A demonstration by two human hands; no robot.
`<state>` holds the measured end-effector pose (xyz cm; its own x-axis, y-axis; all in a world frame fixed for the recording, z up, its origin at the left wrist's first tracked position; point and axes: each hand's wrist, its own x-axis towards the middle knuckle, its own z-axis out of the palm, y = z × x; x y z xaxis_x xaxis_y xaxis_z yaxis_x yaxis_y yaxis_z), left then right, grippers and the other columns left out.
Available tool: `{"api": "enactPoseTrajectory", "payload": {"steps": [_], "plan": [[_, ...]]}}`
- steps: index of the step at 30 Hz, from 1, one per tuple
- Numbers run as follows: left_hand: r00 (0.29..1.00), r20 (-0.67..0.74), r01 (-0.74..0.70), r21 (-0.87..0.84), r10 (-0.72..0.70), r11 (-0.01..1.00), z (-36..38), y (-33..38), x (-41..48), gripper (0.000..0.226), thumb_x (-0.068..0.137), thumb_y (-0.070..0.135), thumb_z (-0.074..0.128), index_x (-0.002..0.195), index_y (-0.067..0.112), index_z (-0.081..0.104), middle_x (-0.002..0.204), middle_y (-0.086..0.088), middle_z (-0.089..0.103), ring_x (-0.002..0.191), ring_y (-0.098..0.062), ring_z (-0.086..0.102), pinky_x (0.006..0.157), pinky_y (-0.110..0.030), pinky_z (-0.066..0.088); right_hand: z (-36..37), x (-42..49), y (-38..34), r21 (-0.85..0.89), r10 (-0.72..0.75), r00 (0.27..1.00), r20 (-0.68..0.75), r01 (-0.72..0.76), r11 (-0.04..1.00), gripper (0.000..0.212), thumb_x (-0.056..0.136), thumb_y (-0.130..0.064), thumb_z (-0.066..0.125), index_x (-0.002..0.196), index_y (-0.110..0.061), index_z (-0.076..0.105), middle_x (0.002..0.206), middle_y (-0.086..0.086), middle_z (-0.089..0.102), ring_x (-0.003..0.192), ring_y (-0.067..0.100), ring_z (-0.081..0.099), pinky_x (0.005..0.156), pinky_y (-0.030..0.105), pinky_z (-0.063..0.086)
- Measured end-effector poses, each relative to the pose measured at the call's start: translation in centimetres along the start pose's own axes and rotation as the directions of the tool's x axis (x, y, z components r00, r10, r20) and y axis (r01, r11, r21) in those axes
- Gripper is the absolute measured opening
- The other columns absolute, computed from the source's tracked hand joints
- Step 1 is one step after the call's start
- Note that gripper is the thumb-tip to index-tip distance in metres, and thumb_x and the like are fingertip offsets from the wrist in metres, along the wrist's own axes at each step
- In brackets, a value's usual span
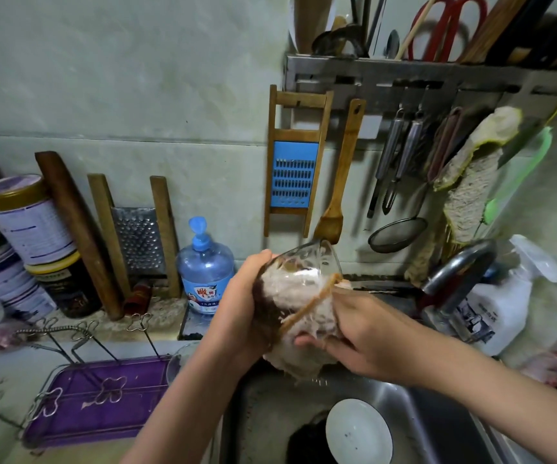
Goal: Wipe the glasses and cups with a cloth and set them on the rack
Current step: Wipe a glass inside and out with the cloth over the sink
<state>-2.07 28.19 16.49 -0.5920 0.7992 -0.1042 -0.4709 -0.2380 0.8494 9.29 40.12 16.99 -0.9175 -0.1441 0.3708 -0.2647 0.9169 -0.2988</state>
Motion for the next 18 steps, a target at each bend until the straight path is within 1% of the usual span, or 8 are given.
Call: {"api": "enactPoseTrajectory", "payload": {"steps": [3,5,7,9,12,13,16,18], "plan": [[0.998,0.058,0.037,0.016,-0.038,0.999,-0.2,0.2,-0.2,0.048,0.09,0.043,0.046,0.081,0.008,0.077,0.086,-0.014,0.075,0.073,-0.022,0.072,0.066,-0.03,0.058,0.5,-0.6,1.1,-0.13,-0.079,0.995,-0.054,0.071,0.989,0.017,0.078,-0.007,0.069,0.09,0.005,0.066,0.087,0.018,0.069,0.081,0.031,0.066,0.073,0.038,0.056],[0.994,0.075,-0.086,0.109,0.078,0.99,-0.1,0.3,-0.1,0.044,0.094,0.05,0.044,0.105,0.017,0.07,0.091,-0.007,0.075,0.079,-0.02,0.073,0.063,-0.029,0.058,0.6,-0.8,0.6,0.082,-0.045,0.988,-0.145,0.058,0.995,0.019,0.087,-0.013,0.063,0.104,-0.004,0.062,0.098,0.011,0.07,0.09,0.021,0.067,0.084,0.025,0.055],[0.955,0.066,-0.295,0.219,0.288,0.93,-0.3,0.1,0.0,0.04,0.088,0.051,0.05,0.124,0.035,0.051,0.101,-0.001,0.073,0.093,-0.022,0.072,0.075,-0.033,0.058,0.1,-0.8,-0.5,0.347,0.128,0.973,-0.194,-0.054,0.936,0.027,0.093,-0.033,0.057,0.112,-0.014,0.062,0.107,-0.004,0.071,0.099,0.006,0.066,0.087,0.017,0.051],[0.884,0.102,-0.462,0.327,0.456,0.824,-0.7,-0.8,0.1,0.042,0.087,0.046,0.055,0.127,0.041,0.046,0.11,0.005,0.068,0.105,-0.024,0.066,0.088,-0.037,0.055,-0.4,-0.5,-1.9,0.559,0.303,0.939,-0.161,-0.167,0.813,0.022,0.093,-0.036,0.058,0.111,-0.024,0.062,0.109,-0.016,0.07,0.103,0.0,0.064,0.086,0.014,0.049],[0.822,0.088,-0.545,0.413,0.563,0.73,0.5,-1.2,0.2,0.029,0.092,0.038,0.05,0.115,0.022,0.057,0.101,0.017,0.064,0.098,-0.002,0.061,0.085,-0.017,0.048,-0.8,0.6,-3.2,0.811,0.446,0.875,-0.189,-0.117,0.573,0.021,0.093,-0.018,0.054,0.112,-0.019,0.062,0.109,-0.01,0.071,0.104,0.004,0.065,0.087,0.015,0.049],[0.825,0.038,-0.523,0.427,0.563,0.738,0.9,-1.0,0.5,0.024,0.095,0.033,0.048,0.107,0.017,0.061,0.093,0.02,0.064,0.091,0.003,0.06,0.081,-0.012,0.046,-0.7,0.9,-3.5,0.823,0.467,0.861,-0.202,-0.11,0.558,0.022,0.092,-0.018,0.053,0.112,-0.019,0.062,0.108,-0.009,0.071,0.102,0.004,0.066,0.086,0.014,0.049],[0.865,0.0,-0.43,0.515,0.502,0.741,1.4,0.1,1.0,0.021,0.1,0.011,0.045,0.09,0.016,0.063,0.078,0.026,0.062,0.076,0.011,0.056,0.069,-0.004,0.042,0.5,0.8,-3.5,0.665,0.455,0.867,-0.204,-0.219,0.714,0.021,0.092,-0.038,0.058,0.107,-0.024,0.057,0.101,-0.013,0.071,0.099,-0.002,0.064,0.084,0.012,0.047],[0.895,-0.034,-0.372,0.496,0.445,0.785,1.1,0.2,1.2,0.026,0.097,0.011,0.047,0.081,0.021,0.065,0.074,0.022,0.063,0.071,0.01,0.056,0.066,-0.007,0.044,1.1,0.3,-2.4,0.396,0.318,0.921,-0.226,-0.212,0.893,0.027,0.094,-0.046,0.053,0.103,-0.021,0.056,0.098,-0.006,0.071,0.094,0.003,0.064,0.084,0.022,0.05]]}}
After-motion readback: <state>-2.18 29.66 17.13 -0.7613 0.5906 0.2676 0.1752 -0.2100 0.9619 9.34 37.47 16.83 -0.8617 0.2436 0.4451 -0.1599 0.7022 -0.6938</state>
